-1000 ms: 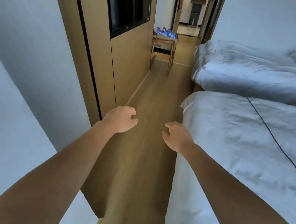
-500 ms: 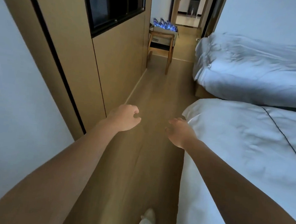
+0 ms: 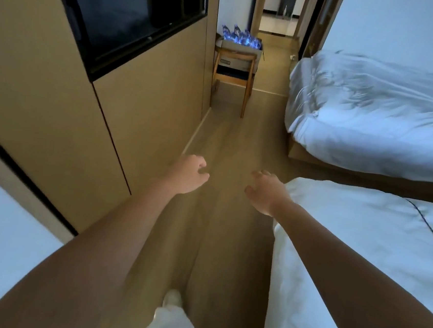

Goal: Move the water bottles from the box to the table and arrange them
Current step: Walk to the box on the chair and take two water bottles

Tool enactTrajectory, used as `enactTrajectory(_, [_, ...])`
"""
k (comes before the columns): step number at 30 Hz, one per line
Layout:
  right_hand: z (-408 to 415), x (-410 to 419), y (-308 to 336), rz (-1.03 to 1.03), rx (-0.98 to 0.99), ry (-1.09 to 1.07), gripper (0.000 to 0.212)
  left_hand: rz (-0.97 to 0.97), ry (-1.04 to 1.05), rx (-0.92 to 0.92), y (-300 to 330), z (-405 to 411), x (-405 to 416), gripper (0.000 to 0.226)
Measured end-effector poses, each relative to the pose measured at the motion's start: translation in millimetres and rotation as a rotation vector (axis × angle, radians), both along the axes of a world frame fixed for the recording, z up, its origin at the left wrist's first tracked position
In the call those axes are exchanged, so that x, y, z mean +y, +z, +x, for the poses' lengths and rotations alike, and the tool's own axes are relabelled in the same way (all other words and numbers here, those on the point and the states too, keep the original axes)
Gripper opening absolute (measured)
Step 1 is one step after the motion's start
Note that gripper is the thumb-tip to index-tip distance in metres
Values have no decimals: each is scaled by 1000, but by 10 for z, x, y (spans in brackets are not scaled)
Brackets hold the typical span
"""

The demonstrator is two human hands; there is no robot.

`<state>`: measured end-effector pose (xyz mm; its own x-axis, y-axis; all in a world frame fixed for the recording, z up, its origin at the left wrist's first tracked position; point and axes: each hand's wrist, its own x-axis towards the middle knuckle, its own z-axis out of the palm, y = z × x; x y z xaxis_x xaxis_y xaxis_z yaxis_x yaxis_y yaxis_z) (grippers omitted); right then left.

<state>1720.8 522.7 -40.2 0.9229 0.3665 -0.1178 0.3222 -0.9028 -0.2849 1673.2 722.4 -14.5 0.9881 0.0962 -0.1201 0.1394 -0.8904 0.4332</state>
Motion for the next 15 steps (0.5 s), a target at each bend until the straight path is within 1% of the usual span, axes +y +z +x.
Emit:
enactTrajectory(5, [1085,357,-30,-38,-41,11,43,48,-35,-22,-19,1150,409,40])
enactTrajectory(10, [2192,755,129,-28,-66,-24,40,95,-36,-56,52,2392,926,40])
enactTrajectory(15, [3162,1143,161,11,-68,-59,42,87,-75,-71,84,3457,1285,42])
